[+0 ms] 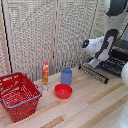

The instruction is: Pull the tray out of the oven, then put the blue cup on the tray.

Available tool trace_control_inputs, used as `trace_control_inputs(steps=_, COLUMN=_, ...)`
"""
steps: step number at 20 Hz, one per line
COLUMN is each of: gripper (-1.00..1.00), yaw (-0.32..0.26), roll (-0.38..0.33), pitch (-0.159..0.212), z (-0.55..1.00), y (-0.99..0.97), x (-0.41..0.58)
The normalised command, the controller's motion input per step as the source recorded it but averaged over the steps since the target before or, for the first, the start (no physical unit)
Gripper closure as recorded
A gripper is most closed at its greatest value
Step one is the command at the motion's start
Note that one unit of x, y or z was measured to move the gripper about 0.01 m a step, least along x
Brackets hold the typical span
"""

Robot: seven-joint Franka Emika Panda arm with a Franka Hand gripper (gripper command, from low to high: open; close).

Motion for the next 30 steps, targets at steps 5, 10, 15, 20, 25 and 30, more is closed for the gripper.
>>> trace_control_inputs(steps=5, gripper=1.00, yaw=-0.024, roll=0.003, pitch=-0.001, z=0.00, y=-0.04, x=0.001)
trace_control_inputs(steps=10, gripper=1.00, yaw=0.000, roll=-0.006, pitch=0.000, z=0.00, y=0.00, x=-0.002)
trace_control_inputs(steps=15, gripper=1.00, yaw=0.072, roll=-0.021, pitch=-0.011, z=-0.07, y=0.00, x=0.000)
trace_control_inputs(steps=20, gripper=1.00, yaw=0.126, roll=0.008, pitch=-0.144, z=-0.26, y=0.09, x=0.136)
trace_control_inputs(steps=25, gripper=1.00, yaw=0.001, roll=0.073, pitch=-0.176, z=-0.26, y=0.62, x=0.556)
trace_control_inputs(steps=30, gripper=1.00, yaw=0.001, roll=0.243, pitch=-0.085, z=-0.07, y=0.58, x=0.517)
